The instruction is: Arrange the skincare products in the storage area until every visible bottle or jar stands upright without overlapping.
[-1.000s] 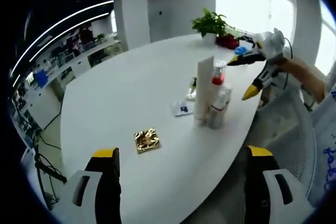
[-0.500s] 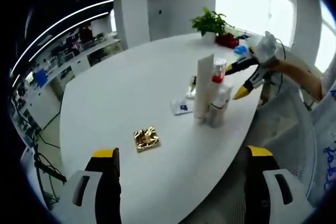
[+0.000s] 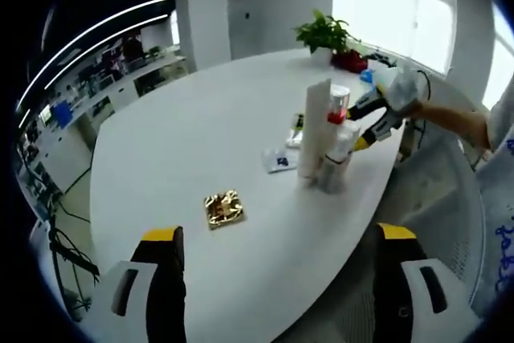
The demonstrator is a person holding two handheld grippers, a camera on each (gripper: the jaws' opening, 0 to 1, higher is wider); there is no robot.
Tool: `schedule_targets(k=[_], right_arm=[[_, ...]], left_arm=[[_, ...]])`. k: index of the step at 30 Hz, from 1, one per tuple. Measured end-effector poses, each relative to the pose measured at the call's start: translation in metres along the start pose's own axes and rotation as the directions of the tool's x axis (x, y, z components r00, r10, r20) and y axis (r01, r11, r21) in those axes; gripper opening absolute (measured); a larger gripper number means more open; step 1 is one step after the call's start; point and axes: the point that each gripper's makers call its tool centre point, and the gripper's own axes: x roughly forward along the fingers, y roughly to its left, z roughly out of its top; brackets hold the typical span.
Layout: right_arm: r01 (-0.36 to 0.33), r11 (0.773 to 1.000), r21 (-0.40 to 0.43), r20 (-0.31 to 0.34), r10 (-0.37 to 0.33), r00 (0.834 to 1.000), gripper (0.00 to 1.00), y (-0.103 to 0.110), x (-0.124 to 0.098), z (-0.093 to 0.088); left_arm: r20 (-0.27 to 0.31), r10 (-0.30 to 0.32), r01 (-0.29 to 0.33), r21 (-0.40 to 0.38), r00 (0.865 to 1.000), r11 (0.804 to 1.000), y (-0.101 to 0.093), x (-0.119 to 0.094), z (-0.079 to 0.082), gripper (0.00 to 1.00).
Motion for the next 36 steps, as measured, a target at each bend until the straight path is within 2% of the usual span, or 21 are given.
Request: schedule_targets(k=[2, 5, 10, 12, 14, 16, 18, 25, 30, 36], right_arm=[[-0.037, 0.999, -0.040, 0.014, 0.038, 0.999, 0.37, 0.006, 0.003, 0.000], [-0.015, 0.996, -0.090, 0.019, 0.017, 1.000, 0.30, 0.005, 0.007, -0.003], [-0.015, 0.993, -0.116, 0.017, 0.017, 1.000, 0.31, 0.004, 0.017, -0.011], [0.031, 0.988, -0.149, 0.045, -0.024, 0.999, 0.28, -0.002, 0.017, -0.007], [0.003, 0.991, -0.137, 0.061, 0.005, 0.998, 0.28, 0.002, 0.018, -0.006], [-0.006, 0.989, -0.149, 0.051, 0.014, 0.999, 0.28, 0.004, 0.020, -0.009], [0.027, 0.985, -0.172, 0.058, -0.017, 0.998, 0.25, 0.000, 0.022, -0.008], [0.045, 0.980, -0.196, 0.063, -0.033, 0.997, 0.19, -0.006, 0.027, -0.009], [0.060, 0.959, -0.278, 0.048, -0.049, 0.998, 0.12, -0.008, 0.031, -0.011], [0.064, 0.951, -0.303, 0.040, -0.054, 0.998, 0.07, -0.011, 0.034, -0.009]], left_arm=[[-0.002, 0.000, 0.000, 0.000, 1.000, 1.000, 0.000, 0.001, -0.001, 0.96], [-0.005, -0.003, 0.003, -0.004, 1.000, 1.000, 0.000, 0.003, -0.002, 0.95], [-0.010, -0.014, 0.014, -0.004, 1.000, 1.000, -0.003, 0.005, -0.004, 0.95], [-0.007, -0.011, 0.011, -0.007, 1.000, 1.000, -0.003, 0.005, -0.003, 0.94], [-0.004, -0.004, 0.004, -0.008, 1.000, 1.000, -0.001, 0.005, -0.003, 0.94], [-0.004, -0.005, 0.005, -0.010, 1.000, 1.000, -0.001, 0.004, -0.003, 0.94], [-0.002, -0.004, 0.004, -0.012, 1.000, 1.000, -0.001, 0.004, -0.003, 0.94], [0.001, -0.010, 0.010, -0.013, 1.000, 1.000, -0.002, 0.004, -0.002, 0.93], [-0.002, -0.010, 0.010, -0.008, 1.000, 1.000, -0.003, 0.004, -0.001, 0.93], [-0.003, -0.012, 0.012, -0.002, 1.000, 1.000, -0.004, 0.003, 0.000, 0.92]])
